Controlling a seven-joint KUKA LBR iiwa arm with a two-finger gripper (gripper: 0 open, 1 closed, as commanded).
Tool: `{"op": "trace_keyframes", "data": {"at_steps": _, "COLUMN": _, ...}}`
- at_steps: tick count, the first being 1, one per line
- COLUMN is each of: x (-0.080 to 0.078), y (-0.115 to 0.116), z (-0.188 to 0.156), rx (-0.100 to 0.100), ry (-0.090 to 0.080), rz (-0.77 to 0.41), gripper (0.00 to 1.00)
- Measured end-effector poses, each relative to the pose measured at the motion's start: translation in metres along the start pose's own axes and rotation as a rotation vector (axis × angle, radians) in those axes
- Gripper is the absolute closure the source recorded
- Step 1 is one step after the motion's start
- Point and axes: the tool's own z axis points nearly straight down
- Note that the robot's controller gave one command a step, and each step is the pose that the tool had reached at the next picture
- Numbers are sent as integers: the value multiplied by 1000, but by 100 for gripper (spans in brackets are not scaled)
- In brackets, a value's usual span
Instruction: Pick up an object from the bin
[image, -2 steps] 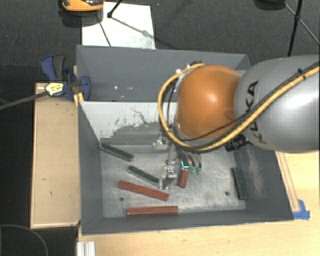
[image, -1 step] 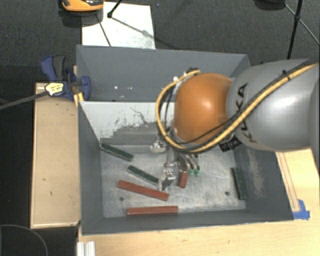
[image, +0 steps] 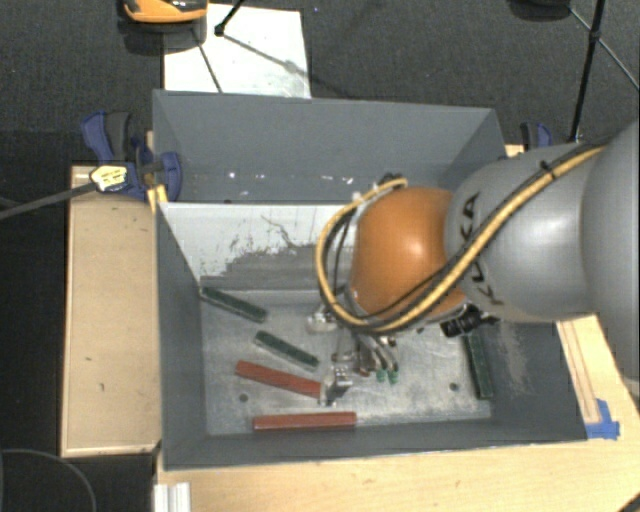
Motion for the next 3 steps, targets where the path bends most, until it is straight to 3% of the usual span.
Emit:
{"op": "trace_keyframes", "data": {"at_steps": 1, "x": -30, "y": 25, "z": 72, "rx": -3, "ry": -4, "rz": 158, "gripper": 100}}
{"op": "trace_keyframes", "data": {"at_steps": 2, "x": -30, "y": 25, "z": 72, "rx": -3, "ry": -4, "rz": 159, "gripper": 100}}
{"op": "trace_keyframes", "data": {"at_steps": 3, "x": -38, "y": 38, "z": -72, "rx": 0, "ry": -1, "rz": 132, "gripper": 100}}
